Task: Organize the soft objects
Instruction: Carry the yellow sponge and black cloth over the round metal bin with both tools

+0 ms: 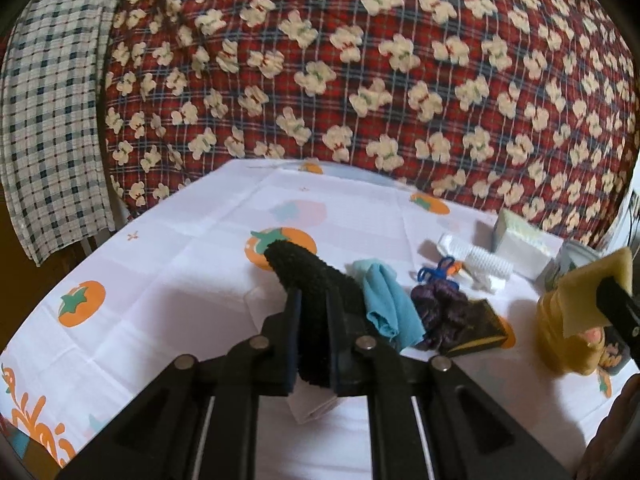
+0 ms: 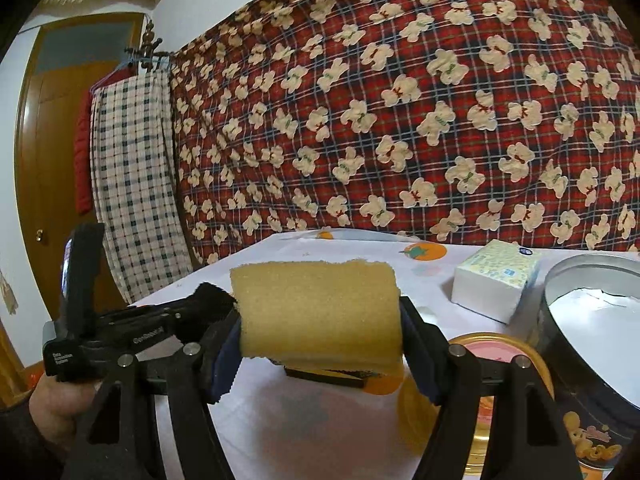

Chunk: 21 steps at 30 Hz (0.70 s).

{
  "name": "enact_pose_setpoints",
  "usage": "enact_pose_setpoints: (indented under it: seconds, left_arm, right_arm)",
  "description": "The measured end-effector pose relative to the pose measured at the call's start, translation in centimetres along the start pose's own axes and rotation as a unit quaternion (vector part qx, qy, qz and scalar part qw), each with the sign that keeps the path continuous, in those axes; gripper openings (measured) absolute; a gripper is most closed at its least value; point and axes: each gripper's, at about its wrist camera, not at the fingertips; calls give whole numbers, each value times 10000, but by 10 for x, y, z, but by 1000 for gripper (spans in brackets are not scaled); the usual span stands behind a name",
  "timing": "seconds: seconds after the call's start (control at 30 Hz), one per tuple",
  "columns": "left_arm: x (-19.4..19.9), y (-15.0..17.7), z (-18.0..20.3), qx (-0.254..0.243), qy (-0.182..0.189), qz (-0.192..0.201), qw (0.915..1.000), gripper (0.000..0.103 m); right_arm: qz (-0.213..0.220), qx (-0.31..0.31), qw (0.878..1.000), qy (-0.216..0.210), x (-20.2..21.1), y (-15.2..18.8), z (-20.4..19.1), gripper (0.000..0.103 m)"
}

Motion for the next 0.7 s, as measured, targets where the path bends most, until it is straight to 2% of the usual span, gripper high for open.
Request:
enact_pose_setpoints:
  seconds: [0.1,0.27,0.5,0.7]
  left_arm:
    - [6,-2,2,20,-11,170,9999,9]
    - [11,-8,22,-219,145,396,9989,9]
    - [6,-11,52,-485,305,367,9977,9]
    - [14,-10,62,-515,19,583,9970,9]
  right_arm:
    - [58,-102,9999,46,3,-1,7,72]
    - [109,-118,9998,146,8,-1,13,72]
    - [218,-219,9991,302,16,-4,31,72]
    - [317,-303,9985,332,22,-5,41,72]
Point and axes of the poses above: each gripper's, at about its wrist camera, not at the fingertips, and x roughly against the way its jaws point, z to its right, y to its underside, and after that the axes turned 4 degrees about -x, right-handed
